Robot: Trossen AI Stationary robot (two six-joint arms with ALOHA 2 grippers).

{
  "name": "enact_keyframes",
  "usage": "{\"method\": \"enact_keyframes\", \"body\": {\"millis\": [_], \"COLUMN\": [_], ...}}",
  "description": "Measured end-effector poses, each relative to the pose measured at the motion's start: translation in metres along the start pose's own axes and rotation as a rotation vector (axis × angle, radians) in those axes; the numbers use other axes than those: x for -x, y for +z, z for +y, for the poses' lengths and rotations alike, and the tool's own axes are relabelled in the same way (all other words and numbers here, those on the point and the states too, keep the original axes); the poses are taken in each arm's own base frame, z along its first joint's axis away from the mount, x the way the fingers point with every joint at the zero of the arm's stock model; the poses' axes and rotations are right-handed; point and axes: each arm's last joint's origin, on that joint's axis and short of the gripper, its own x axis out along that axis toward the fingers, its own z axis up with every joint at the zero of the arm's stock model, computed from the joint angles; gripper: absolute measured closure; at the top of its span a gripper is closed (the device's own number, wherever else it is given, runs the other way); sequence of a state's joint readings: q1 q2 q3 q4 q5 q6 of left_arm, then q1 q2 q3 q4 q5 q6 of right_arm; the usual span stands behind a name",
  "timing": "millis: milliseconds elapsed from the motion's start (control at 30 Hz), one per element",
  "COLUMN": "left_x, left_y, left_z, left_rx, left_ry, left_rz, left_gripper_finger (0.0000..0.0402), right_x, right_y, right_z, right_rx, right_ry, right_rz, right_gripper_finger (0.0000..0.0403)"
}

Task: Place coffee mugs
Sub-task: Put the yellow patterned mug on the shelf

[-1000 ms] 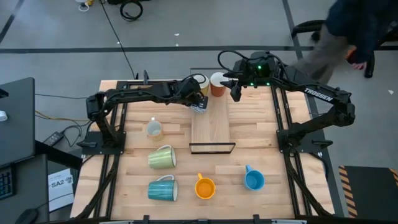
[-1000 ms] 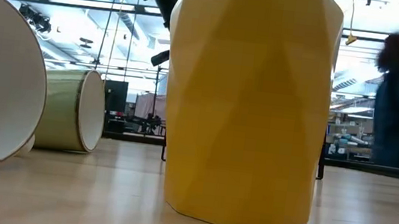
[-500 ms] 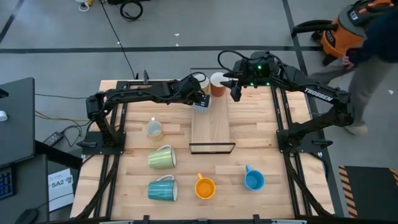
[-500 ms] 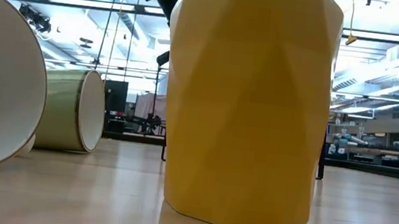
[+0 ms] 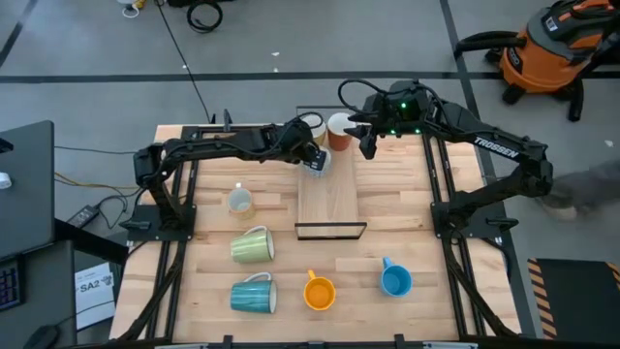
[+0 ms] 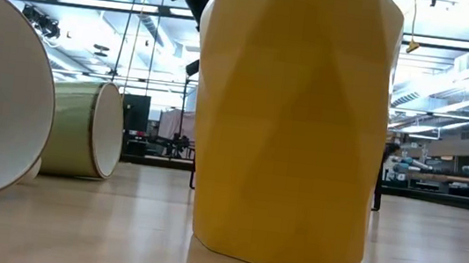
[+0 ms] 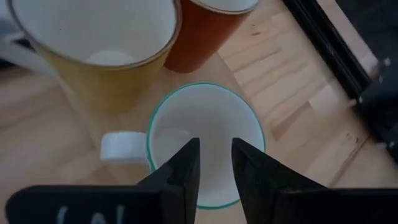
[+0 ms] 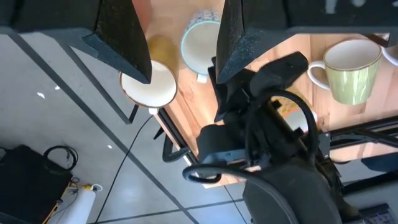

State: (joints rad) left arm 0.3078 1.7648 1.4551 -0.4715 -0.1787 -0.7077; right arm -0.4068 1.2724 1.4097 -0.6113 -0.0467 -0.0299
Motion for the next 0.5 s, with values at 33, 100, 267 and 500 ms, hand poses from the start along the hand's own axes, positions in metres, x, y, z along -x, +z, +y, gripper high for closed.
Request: {"method": "enact_keyframes", "body": {"millis": [33, 100, 267, 500], "left_x": [0.001, 0.003, 0.009, 0.039], "left_y": [0.002, 0.007, 0.017, 0.029], "left_z": [0.001, 0.004, 0.013, 0.014], "left_rx": [-0.019, -0.054, -0.128, -0.233], "left_ry": [0.000, -0.004, -0.002, -0.125], "left_rz": [-0.005, -0.027, -0.036, -0.049], "left_gripper_finger": [0.0303, 0.0303, 0.0303, 0.0303], "right_x": [0.000, 0.000, 0.000, 0.001], "right_y": [-0.001, -0.002, -0.006, -0.010], "right_z": [0.000, 0.000, 0.000, 0.001], "right_rx": [0.000, -0.002, -0.003, -0.005], "right_ry": [0.000, 0.001, 0.002, 0.013], "right_rz": [0.008, 0.025, 0.061, 0.101], "right_gripper_finger": [0.0218, 0.0217, 0.0218, 0.0218]}}
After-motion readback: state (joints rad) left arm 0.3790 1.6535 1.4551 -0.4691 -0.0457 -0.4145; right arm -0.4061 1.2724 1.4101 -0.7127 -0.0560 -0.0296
